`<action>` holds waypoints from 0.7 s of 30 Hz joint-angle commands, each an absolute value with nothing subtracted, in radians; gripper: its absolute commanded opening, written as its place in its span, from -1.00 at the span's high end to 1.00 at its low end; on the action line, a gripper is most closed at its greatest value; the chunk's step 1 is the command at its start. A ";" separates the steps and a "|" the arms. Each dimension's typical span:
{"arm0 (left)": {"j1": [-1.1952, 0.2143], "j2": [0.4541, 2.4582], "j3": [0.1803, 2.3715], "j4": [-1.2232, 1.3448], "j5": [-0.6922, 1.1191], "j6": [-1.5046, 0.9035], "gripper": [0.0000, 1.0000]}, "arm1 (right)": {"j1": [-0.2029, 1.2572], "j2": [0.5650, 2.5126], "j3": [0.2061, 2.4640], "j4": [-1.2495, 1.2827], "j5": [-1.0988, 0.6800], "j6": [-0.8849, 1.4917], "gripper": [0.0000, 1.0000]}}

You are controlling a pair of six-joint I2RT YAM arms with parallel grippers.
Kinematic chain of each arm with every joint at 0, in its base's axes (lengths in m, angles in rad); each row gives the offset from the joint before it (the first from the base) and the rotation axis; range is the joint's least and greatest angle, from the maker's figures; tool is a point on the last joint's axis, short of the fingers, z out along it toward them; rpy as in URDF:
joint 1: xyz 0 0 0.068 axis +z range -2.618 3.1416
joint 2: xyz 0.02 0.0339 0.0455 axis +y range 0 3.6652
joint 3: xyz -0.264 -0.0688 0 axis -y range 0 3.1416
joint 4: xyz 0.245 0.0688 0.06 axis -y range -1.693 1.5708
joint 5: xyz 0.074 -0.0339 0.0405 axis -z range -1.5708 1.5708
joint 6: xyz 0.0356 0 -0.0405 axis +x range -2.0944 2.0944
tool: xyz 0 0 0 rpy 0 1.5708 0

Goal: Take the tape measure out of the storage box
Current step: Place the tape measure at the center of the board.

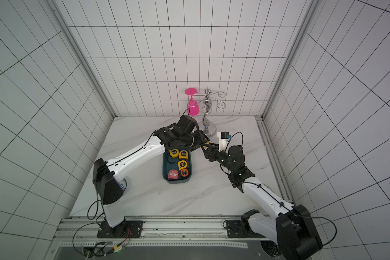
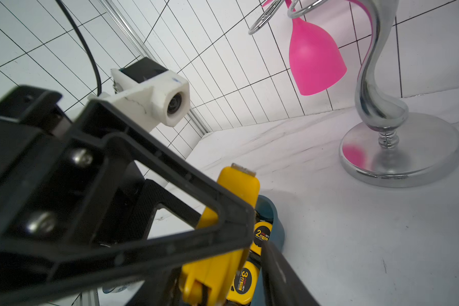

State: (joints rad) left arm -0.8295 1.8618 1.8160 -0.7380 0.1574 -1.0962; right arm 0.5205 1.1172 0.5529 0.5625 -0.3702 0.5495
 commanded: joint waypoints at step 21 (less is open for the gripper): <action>-0.687 1.670 1.644 -0.803 -0.026 -0.948 -0.95 | 0.390 1.171 0.507 0.538 -0.342 0.625 0.77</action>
